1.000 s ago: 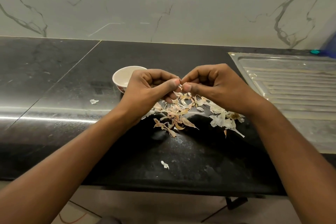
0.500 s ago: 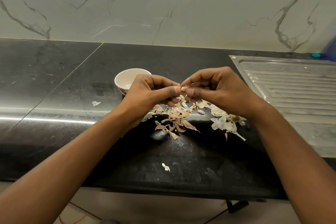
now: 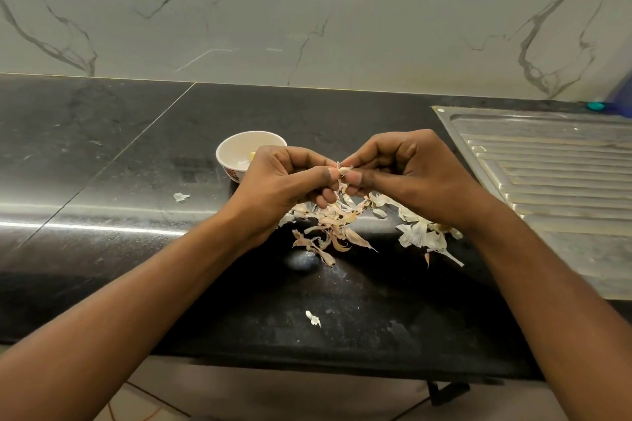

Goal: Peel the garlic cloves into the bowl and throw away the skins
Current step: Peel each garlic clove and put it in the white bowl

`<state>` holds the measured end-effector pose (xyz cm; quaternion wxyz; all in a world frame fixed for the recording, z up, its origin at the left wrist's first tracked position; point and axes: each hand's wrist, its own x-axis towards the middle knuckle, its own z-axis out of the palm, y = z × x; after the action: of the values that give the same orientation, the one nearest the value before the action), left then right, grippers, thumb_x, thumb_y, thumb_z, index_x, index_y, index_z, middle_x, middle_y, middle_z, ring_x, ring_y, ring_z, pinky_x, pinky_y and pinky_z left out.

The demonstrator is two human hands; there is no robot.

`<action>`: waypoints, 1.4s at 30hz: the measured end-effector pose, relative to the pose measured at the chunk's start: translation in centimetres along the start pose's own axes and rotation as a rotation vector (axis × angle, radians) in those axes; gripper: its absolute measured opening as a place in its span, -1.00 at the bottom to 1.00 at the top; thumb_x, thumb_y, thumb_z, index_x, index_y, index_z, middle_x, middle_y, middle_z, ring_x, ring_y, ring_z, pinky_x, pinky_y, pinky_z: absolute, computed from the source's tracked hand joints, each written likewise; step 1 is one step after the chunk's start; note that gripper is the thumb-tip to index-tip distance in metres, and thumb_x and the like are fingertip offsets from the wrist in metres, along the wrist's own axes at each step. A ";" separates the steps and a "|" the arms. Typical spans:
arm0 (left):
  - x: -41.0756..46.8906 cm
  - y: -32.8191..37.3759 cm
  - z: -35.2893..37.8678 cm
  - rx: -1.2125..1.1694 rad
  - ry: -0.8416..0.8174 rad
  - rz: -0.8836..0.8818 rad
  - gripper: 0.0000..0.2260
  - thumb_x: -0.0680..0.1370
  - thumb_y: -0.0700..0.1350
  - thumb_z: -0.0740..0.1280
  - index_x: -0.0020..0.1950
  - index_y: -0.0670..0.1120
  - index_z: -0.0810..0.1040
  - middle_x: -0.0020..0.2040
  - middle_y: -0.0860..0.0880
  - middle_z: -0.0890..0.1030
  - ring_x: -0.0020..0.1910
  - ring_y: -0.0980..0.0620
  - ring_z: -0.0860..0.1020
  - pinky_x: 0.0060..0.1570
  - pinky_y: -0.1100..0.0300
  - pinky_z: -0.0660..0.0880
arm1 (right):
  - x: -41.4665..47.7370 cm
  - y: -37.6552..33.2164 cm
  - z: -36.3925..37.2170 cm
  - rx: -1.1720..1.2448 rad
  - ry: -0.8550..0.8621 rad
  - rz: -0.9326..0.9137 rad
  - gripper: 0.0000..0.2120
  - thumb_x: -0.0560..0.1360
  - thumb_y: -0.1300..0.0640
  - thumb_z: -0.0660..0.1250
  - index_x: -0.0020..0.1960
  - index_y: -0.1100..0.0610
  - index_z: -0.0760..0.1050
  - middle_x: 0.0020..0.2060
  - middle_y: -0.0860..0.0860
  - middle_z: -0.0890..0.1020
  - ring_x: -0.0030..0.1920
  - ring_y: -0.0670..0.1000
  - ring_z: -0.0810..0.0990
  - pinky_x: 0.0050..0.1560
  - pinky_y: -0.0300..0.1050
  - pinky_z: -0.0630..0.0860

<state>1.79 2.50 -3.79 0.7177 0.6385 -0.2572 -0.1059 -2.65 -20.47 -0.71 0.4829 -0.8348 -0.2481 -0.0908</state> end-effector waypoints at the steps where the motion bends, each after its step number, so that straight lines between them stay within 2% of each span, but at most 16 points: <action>1: 0.0 0.0 0.1 0.010 0.019 0.024 -0.90 0.60 -0.33 0.42 0.05 -0.36 0.68 -0.20 -0.25 0.67 -0.27 -0.10 0.63 -0.24 0.16 0.59 | 0.0 0.0 0.1 0.005 0.005 -0.011 -0.82 0.56 0.27 0.52 0.15 0.27 0.70 -0.08 0.08 0.79 -0.09 0.09 0.80 0.00 0.04 0.76; 6: -0.3 0.2 0.4 0.122 0.067 0.140 -0.94 0.60 -0.34 0.43 0.00 -0.30 0.71 -0.24 -0.25 0.69 -0.31 -0.13 0.65 -0.27 0.13 0.63 | 0.0 -0.1 0.1 0.059 0.017 -0.015 -0.83 0.55 0.28 0.52 0.13 0.29 0.69 -0.08 0.11 0.79 -0.10 0.12 0.81 -0.01 0.07 0.76; 12: -0.6 0.4 0.6 0.316 0.060 0.265 -0.90 0.59 -0.35 0.43 -0.04 -0.20 0.72 -0.31 -0.11 0.70 -0.38 -0.05 0.66 -0.31 0.11 0.62 | 0.0 0.0 0.2 0.114 -0.007 0.024 -0.83 0.54 0.29 0.52 0.12 0.30 0.68 -0.09 0.14 0.79 -0.09 0.17 0.81 0.01 0.12 0.76; 15: -0.7 0.4 0.8 0.446 0.078 0.347 -0.90 0.58 -0.30 0.45 -0.05 -0.13 0.72 -0.30 -0.08 0.70 -0.40 -0.12 0.65 -0.38 -0.04 0.63 | 0.0 -0.1 0.1 0.129 -0.025 0.048 -0.84 0.55 0.30 0.50 0.12 0.30 0.67 -0.09 0.13 0.79 -0.09 0.15 0.81 0.01 0.06 0.76; 17: -0.6 0.4 0.9 0.490 0.092 0.375 -0.93 0.59 -0.27 0.46 -0.04 -0.14 0.72 -0.29 -0.05 0.70 -0.39 -0.13 0.64 -0.39 -0.05 0.61 | 0.0 -0.3 0.0 0.153 -0.024 0.057 -0.83 0.56 0.30 0.49 0.13 0.30 0.66 -0.09 0.15 0.79 -0.09 0.16 0.81 0.00 0.04 0.76; 20: -0.1 0.4 0.8 0.391 0.107 0.299 -0.95 0.61 -0.28 0.45 0.01 -0.21 0.72 -0.27 -0.09 0.72 -0.34 -0.05 0.69 -0.31 0.15 0.62 | 0.1 -0.3 0.0 0.146 0.011 0.052 -0.82 0.57 0.27 0.49 0.16 0.29 0.66 -0.08 0.16 0.79 -0.08 0.16 0.81 0.00 0.06 0.76; 25: 0.2 0.3 0.6 0.105 0.084 0.088 -0.89 0.63 -0.27 0.41 0.07 -0.30 0.70 -0.17 -0.27 0.72 -0.23 -0.12 0.67 -0.20 0.17 0.64 | 0.2 -0.2 0.2 0.053 0.053 0.043 -0.79 0.56 0.21 0.50 0.16 0.26 0.67 -0.09 0.10 0.79 -0.09 0.08 0.81 -0.02 -0.03 0.76; 30: 0.3 0.2 0.4 0.045 0.068 0.063 -0.89 0.62 -0.29 0.41 0.06 -0.32 0.69 -0.20 -0.22 0.70 -0.27 -0.07 0.64 -0.25 0.20 0.61 | 0.3 -0.4 0.5 -0.071 0.068 0.000 -0.80 0.55 0.19 0.52 0.15 0.24 0.68 -0.10 0.03 0.78 -0.11 -0.01 0.80 -0.06 -0.12 0.74; 34: 0.2 0.2 0.5 -0.022 0.093 0.059 -0.91 0.61 -0.33 0.39 0.01 -0.31 0.69 -0.24 -0.19 0.67 -0.32 -0.05 0.61 -0.30 0.20 0.57 | 0.3 -0.6 1.0 -0.072 0.086 -0.037 -0.81 0.55 0.20 0.52 0.14 0.24 0.69 -0.08 0.03 0.78 -0.10 -0.02 0.80 -0.05 -0.15 0.73; 42: 0.1 0.6 0.7 -0.161 0.106 -0.018 -0.86 0.61 -0.41 0.32 -0.05 -0.31 0.67 -0.28 -0.19 0.60 -0.38 -0.02 0.54 -0.38 0.21 0.51 | 0.3 -0.8 1.4 -0.087 0.116 -0.093 -0.82 0.57 0.21 0.53 0.14 0.23 0.69 -0.07 0.02 0.78 -0.07 0.00 0.80 -0.01 -0.03 0.75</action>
<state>1.41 1.96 -3.20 0.7784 0.5856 -0.2036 -0.0985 -2.93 -18.86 -0.77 0.4550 -0.8360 -0.2539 -0.1721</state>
